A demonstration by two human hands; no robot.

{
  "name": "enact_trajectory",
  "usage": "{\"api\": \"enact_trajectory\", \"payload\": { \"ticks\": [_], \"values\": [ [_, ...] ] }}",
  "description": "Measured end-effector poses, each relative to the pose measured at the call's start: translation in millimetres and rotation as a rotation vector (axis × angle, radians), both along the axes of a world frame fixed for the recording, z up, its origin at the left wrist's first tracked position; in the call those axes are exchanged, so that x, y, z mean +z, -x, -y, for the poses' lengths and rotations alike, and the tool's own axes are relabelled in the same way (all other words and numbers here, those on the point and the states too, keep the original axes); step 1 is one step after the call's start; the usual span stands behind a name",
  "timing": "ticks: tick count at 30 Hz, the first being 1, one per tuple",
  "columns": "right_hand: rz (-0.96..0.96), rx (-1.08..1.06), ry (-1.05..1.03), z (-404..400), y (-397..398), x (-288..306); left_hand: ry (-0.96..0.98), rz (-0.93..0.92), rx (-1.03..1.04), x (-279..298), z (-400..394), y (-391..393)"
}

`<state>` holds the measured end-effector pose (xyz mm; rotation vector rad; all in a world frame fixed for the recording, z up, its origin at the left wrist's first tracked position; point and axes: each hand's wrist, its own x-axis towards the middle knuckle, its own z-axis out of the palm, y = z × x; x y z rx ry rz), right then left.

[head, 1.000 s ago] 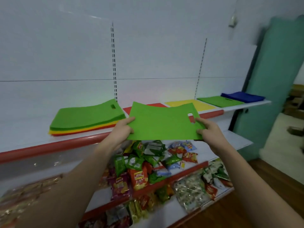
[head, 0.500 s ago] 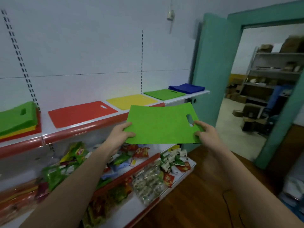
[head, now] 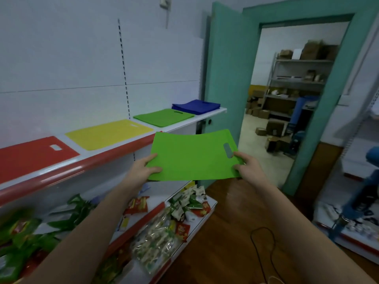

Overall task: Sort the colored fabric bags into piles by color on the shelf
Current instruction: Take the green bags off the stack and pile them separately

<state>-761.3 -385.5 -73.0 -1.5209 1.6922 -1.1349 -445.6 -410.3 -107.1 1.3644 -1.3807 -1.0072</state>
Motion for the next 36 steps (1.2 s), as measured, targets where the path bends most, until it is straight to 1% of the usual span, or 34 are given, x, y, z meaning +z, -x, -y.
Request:
{"api": "enact_trajectory", "payload": {
  "ticks": [5, 8, 10, 14, 17, 22, 26, 32, 36],
  "values": [
    [-0.039, -0.016, 0.031, 64, 16, -3, 0.025, -0.056, -0.034, -4, 74, 6],
    [-0.041, -0.017, 0.074, 101, 24, -4, 0.047, -0.046, -0.044, -5, 113, 9],
    [-0.020, -0.008, 0.084, 124, 28, -5, 0.051, -0.049, -0.042, -3, 135, 11],
    [0.032, 0.006, 0.078, 172, 38, -10, 0.005, -0.140, -0.035, 0, 174, 21],
    [0.090, 0.027, 0.078, 215, 46, -15, 0.022, -0.155, -0.007, 3, 201, 28],
    [0.221, 0.124, 0.049, 299, 58, -13, 0.038, -0.200, 0.087, 12, 236, 44],
    [0.287, 0.249, 0.029, 363, 60, 1, 0.072, -0.206, 0.209, 29, 260, 55],
    [0.242, 0.395, 0.039, 442, 50, 24, 0.058, -0.247, 0.396, 46, 292, 62],
    [0.154, 0.441, 0.064, 488, 30, 28, 0.021, -0.203, 0.532, 45, 308, 62]
  ]
}}
